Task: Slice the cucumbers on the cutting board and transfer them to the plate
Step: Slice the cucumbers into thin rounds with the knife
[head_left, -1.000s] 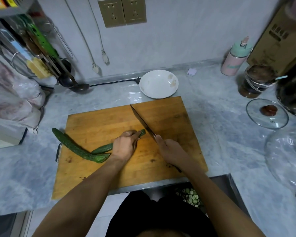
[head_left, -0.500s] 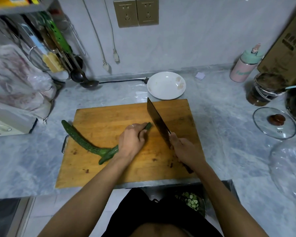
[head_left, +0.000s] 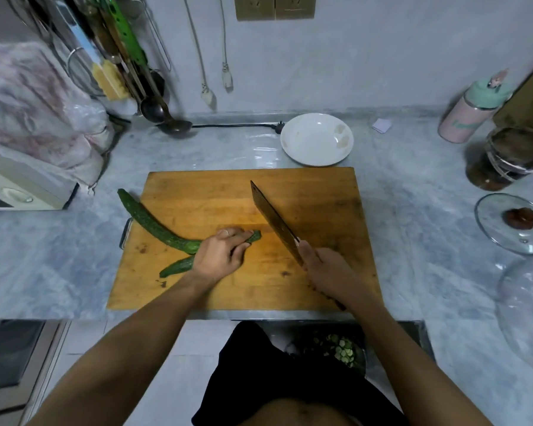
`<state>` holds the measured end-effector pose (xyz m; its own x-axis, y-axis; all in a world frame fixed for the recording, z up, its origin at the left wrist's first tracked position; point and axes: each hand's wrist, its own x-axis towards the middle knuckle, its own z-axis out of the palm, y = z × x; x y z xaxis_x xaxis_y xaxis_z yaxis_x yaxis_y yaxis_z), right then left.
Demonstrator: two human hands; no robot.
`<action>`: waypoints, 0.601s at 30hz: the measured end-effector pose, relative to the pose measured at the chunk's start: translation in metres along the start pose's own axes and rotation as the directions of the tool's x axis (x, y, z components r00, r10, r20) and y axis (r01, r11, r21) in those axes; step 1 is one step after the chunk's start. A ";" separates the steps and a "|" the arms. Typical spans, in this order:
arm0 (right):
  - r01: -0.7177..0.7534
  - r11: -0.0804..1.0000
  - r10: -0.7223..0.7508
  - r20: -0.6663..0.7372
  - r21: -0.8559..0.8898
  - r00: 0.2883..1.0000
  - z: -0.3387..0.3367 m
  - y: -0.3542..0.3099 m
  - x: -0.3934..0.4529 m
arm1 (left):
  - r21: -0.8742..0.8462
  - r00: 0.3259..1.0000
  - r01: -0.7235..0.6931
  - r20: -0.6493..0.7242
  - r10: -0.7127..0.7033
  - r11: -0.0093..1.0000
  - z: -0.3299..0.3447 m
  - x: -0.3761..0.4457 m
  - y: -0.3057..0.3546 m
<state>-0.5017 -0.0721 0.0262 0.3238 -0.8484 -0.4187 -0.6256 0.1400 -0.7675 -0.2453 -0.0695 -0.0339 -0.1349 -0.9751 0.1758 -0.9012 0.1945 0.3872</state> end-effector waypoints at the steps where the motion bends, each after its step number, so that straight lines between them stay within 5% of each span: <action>1: -0.006 1.000 0.006 -0.007 0.000 1.000 -0.001 0.001 -0.001 | -0.002 1.000 -0.015 0.007 0.015 1.000 -0.001 0.005 -0.002; 10: -0.018 0.999 0.016 -0.048 -0.032 0.999 -0.006 0.009 -0.013 | -0.067 0.983 0.153 -0.097 -0.159 0.986 0.026 0.005 0.038; 18: 0.009 0.993 -0.010 -0.003 -0.120 1.000 0.006 -0.002 -0.018 | 0.063 0.989 0.102 -0.112 -0.095 0.993 0.044 -0.005 0.037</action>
<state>-0.5015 -0.0542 0.0323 0.3275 -0.8513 -0.4098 -0.7036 0.0698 -0.7072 -0.2957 -0.0619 -0.0606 -0.0018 -0.9711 0.2387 -0.9343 0.0867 0.3457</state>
